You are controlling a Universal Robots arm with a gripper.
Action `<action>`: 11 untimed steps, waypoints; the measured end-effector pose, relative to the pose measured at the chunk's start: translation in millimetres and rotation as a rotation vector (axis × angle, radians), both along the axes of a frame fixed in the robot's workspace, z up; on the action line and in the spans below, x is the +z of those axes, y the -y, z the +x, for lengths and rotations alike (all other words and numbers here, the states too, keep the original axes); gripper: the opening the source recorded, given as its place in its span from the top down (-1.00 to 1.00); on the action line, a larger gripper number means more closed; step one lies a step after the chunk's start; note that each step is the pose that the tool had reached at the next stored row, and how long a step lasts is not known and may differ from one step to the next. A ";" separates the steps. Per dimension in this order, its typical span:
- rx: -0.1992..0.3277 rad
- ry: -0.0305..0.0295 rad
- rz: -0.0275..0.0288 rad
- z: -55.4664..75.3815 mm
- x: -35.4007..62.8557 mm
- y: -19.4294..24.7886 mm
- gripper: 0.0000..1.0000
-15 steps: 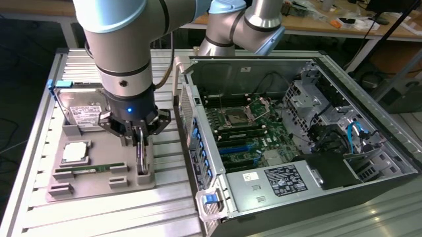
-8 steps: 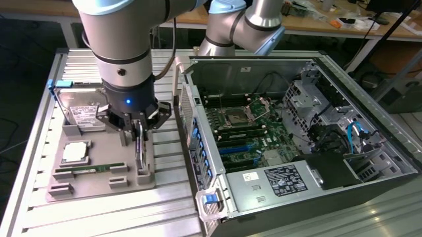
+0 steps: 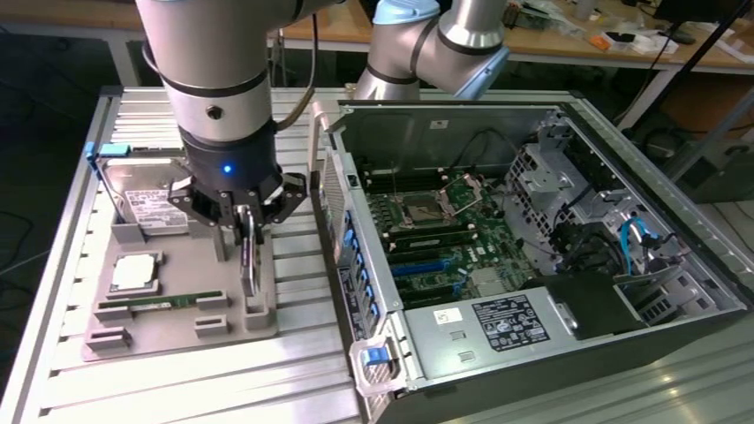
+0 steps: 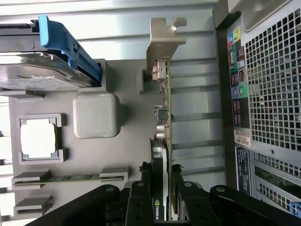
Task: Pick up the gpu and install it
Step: 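Pick up the gpu and move the gpu toward the slot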
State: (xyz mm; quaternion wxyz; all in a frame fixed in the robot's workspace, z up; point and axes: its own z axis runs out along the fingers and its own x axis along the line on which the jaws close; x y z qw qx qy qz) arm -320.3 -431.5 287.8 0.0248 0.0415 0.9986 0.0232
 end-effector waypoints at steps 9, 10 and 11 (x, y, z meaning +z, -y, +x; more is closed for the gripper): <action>0.000 0.0000 0.0000 0.0 19.1 0.0 0.46; 0.000 0.0000 0.0000 0.0 20.6 0.0 0.46; 0.000 0.0000 0.0000 0.0 22.4 0.0 0.46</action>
